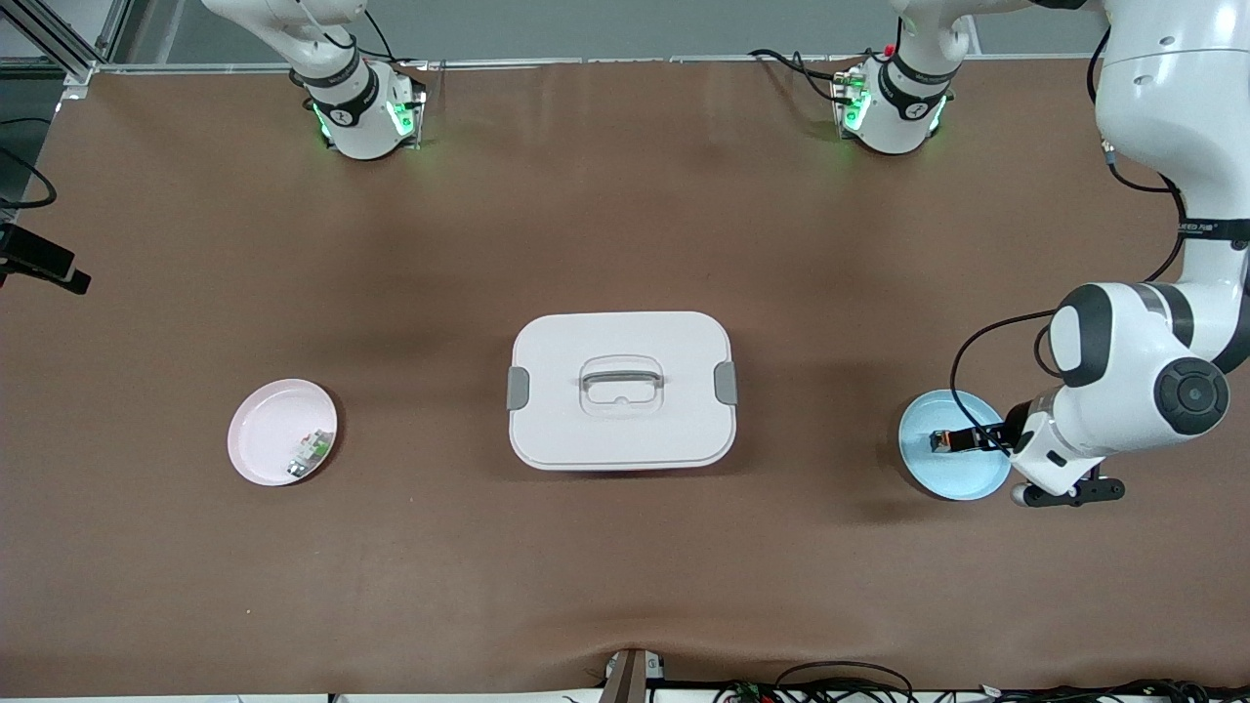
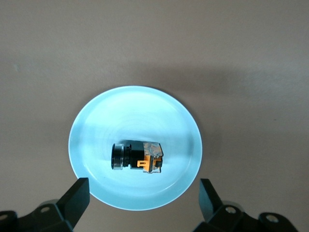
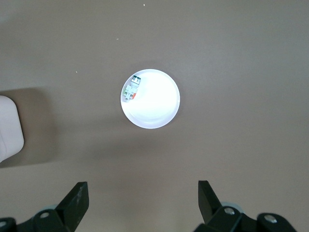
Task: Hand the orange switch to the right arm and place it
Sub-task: 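Lower the left gripper onto the black-orange switch on the blue plate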
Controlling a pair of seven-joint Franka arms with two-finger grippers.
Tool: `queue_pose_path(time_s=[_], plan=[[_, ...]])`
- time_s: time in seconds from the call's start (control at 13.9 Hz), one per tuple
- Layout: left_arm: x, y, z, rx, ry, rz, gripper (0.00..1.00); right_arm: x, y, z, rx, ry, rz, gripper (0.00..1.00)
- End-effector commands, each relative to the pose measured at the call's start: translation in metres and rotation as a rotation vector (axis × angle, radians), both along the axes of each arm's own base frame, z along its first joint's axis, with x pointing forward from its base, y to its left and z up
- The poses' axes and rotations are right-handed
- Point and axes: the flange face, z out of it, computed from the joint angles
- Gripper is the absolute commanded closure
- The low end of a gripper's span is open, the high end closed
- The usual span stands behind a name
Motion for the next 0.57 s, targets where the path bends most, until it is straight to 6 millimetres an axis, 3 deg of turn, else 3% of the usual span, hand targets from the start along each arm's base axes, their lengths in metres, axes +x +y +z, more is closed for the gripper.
queue_pose_path(time_s=[0.0,0.29,0.5], plan=[[-0.006,-0.001,-0.024,0.033,-0.018,-0.018,0.0,-0.007,0.0,0.005,0.015,-0.015,-0.015,0.0],[-0.022,-0.002,-0.057,0.037,-0.065,-0.033,0.0,-0.006,-0.001,0.005,0.015,-0.015,-0.017,0.0],[-0.029,-0.001,-0.07,0.082,-0.067,-0.086,0.0,-0.004,-0.001,0.006,0.014,-0.023,-0.017,0.0]])
